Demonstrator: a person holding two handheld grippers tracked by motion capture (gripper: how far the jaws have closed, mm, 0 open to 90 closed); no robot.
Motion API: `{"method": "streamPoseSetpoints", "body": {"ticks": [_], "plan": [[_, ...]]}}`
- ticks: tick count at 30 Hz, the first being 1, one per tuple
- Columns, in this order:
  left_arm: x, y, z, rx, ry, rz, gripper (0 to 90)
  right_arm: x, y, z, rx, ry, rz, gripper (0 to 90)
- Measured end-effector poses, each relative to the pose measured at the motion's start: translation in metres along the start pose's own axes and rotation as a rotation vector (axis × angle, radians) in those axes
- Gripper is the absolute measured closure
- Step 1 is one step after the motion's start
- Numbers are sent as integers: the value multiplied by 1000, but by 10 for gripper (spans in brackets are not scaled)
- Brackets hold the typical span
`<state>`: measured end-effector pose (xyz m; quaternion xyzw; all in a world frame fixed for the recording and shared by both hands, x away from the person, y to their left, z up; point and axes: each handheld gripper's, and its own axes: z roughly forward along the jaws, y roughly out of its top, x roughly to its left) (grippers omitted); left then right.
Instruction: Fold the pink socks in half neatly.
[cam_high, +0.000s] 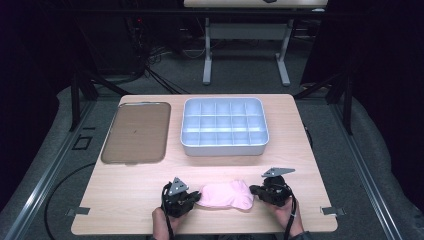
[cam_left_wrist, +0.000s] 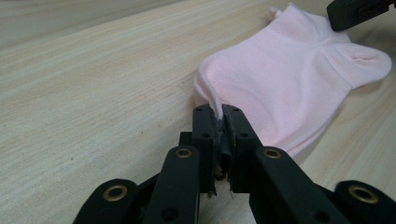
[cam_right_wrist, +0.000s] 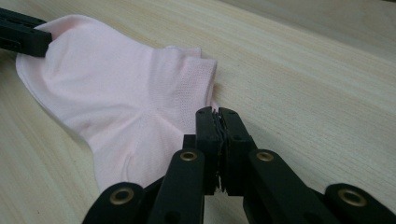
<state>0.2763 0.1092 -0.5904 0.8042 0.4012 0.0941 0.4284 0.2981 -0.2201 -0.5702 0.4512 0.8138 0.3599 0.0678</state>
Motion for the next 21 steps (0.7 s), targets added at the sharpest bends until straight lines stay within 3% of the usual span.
{"method": "streamPoseSetpoints", "body": {"ticks": [3,7,9,17,21], "plan": [[0,0,0,0,3,6,846,1,0,1,7,-3,-6,864],[-1,0,0,-3,0,-1,846,-1,0,1,2,-27,-32,729],[0,0,0,-1,-1,11,845,0,0,1,-4,-31,-35,714],[0,0,0,0,-6,6,845,0,3,4,16,-5,-68,622],[0,0,0,1,-7,7,845,0,7,8,34,9,-85,620]]}}
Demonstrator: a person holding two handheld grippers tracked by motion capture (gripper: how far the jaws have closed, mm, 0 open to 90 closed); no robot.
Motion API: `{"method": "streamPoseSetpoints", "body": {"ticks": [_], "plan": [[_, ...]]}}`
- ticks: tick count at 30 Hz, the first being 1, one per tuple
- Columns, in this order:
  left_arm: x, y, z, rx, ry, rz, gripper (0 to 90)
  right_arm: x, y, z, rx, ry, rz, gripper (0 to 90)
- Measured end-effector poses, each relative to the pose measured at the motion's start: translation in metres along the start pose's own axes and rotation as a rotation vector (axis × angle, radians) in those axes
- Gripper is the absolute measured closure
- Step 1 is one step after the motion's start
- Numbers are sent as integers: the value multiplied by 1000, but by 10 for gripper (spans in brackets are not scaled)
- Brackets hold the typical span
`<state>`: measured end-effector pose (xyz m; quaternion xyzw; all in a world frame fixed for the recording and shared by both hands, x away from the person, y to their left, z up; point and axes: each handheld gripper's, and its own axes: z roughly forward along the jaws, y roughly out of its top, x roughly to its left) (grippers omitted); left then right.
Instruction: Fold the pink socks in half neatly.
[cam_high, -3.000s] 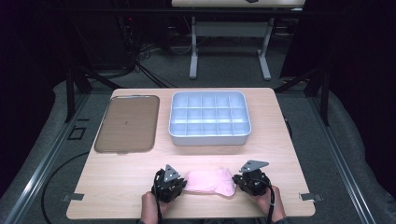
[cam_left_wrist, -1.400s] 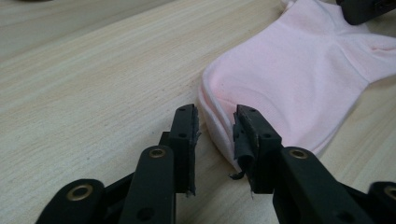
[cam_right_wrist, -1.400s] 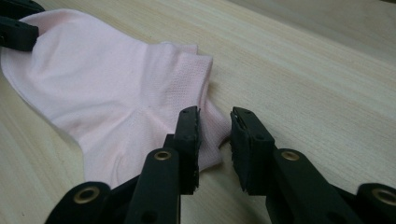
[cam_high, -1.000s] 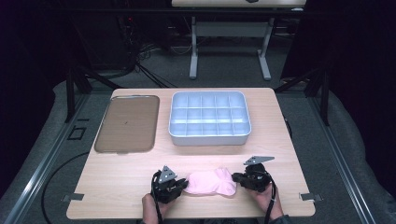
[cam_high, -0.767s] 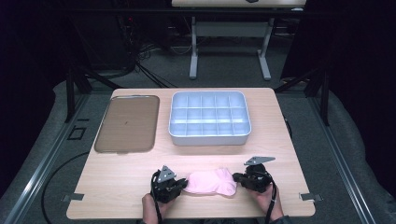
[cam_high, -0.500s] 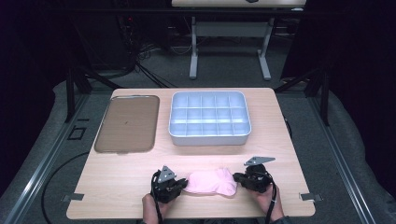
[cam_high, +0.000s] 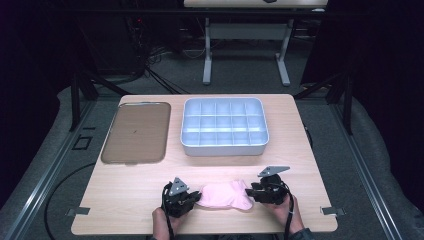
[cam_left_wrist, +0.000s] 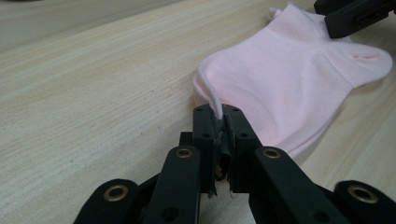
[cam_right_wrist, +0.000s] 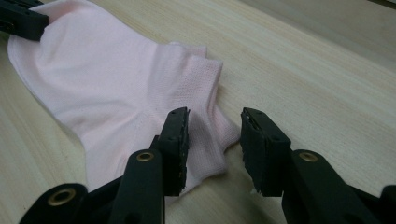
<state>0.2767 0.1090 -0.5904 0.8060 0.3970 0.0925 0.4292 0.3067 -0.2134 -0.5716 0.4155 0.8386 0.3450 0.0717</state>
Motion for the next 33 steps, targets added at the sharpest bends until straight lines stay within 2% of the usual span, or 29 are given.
{"method": "streamPoseSetpoints", "body": {"ticks": [4,7,11,14,19,25,33], "plan": [[0,0,0,0,5,8,844,0,0,0,7,-7,-16,694],[-1,0,0,-2,4,-1,844,0,-1,0,10,12,-9,773],[0,0,0,-1,5,6,844,-1,0,0,21,20,5,816],[0,0,0,-1,5,10,844,0,-2,0,6,20,33,827],[-1,0,0,1,8,14,844,2,-2,-4,6,3,15,834],[-1,0,0,0,15,21,844,7,4,-16,1,-1,20,833],[-1,0,0,3,10,16,844,27,20,-33,-7,-20,5,832]]}}
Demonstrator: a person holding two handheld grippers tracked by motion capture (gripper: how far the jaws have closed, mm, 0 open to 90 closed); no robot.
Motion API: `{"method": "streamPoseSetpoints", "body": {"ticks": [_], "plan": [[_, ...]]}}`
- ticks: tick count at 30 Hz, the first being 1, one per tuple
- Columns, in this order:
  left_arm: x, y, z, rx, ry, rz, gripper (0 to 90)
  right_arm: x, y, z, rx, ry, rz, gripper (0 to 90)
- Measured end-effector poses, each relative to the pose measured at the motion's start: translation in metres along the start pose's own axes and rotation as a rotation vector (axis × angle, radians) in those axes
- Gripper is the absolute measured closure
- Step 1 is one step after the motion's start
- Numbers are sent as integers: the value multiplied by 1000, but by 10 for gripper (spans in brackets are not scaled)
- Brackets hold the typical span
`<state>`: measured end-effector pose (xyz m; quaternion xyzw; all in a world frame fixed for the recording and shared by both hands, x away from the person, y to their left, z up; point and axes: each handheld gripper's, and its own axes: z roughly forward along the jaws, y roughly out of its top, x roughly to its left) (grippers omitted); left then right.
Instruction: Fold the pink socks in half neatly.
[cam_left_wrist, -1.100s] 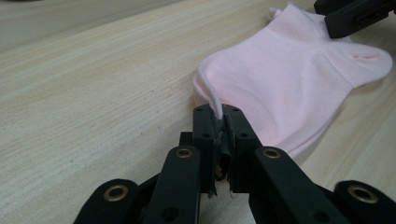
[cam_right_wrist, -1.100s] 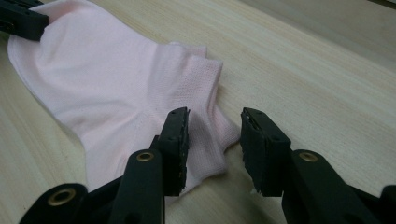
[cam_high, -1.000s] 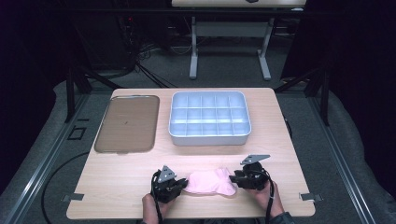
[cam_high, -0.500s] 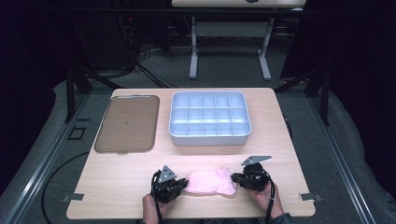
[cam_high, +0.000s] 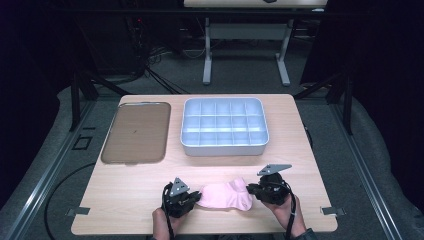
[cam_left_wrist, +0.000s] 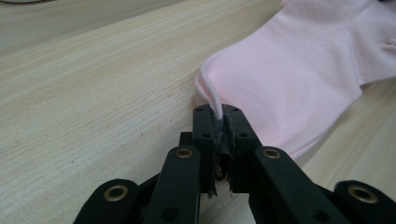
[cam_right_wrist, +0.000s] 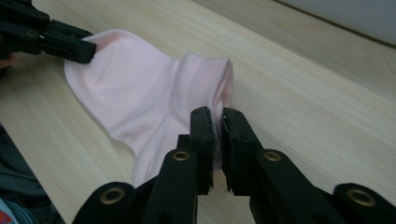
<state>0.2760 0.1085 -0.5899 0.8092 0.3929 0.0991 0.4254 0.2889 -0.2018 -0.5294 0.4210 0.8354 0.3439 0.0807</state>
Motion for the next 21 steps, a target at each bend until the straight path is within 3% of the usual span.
{"method": "streamPoseSetpoints", "body": {"ticks": [8,21], "plan": [[1,0,0,-3,-4,-3,844,20,15,-5,3,12,-49,832],[1,0,0,-1,-10,-10,842,49,36,18,47,30,-109,831]]}}
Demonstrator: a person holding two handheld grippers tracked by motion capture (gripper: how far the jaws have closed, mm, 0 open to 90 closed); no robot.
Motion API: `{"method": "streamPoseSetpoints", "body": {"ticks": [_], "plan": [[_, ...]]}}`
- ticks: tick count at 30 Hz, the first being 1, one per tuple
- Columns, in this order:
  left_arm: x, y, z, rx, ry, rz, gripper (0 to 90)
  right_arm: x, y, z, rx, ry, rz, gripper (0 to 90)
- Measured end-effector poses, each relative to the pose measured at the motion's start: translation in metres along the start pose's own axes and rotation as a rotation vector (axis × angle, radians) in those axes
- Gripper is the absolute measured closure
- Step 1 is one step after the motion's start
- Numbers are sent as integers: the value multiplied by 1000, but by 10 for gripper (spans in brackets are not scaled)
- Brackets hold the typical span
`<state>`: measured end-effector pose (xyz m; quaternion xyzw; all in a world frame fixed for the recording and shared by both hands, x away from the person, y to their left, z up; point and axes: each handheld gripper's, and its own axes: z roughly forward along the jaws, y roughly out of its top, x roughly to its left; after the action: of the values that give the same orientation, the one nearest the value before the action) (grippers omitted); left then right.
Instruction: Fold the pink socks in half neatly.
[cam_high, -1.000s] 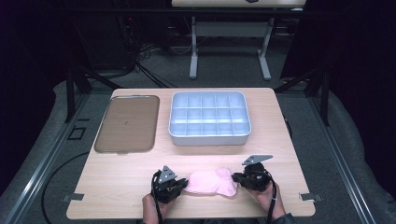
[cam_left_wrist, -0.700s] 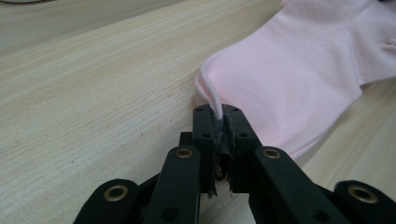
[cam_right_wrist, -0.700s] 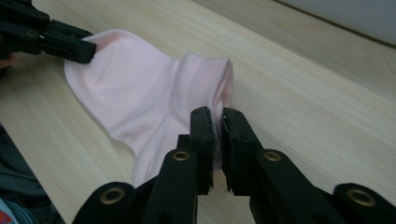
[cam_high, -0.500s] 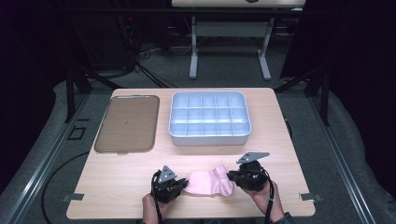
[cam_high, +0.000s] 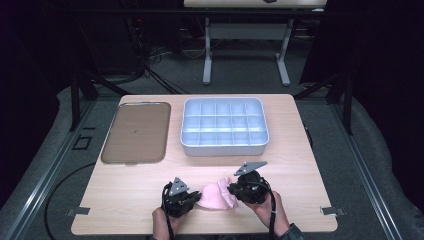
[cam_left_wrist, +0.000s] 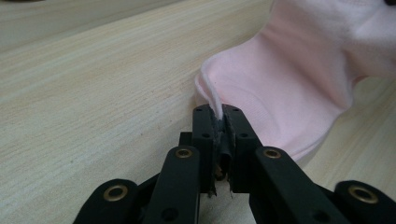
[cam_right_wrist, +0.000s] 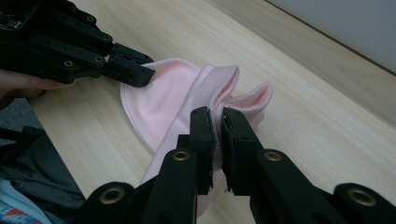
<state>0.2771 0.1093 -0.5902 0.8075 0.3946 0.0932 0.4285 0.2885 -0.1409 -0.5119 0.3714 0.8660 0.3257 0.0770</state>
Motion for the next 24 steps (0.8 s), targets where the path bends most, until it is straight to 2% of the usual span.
{"method": "streamPoseSetpoints", "body": {"ticks": [5,12,19,24], "plan": [[0,0,0,1,-1,-3,841,8,6,12,14,3,-27,830],[2,0,0,3,-14,-17,841,16,13,29,12,20,-21,830],[4,0,0,1,-27,-30,840,25,18,42,24,12,-67,830],[4,0,0,1,-27,-30,839,31,21,52,26,29,-82,822]]}}
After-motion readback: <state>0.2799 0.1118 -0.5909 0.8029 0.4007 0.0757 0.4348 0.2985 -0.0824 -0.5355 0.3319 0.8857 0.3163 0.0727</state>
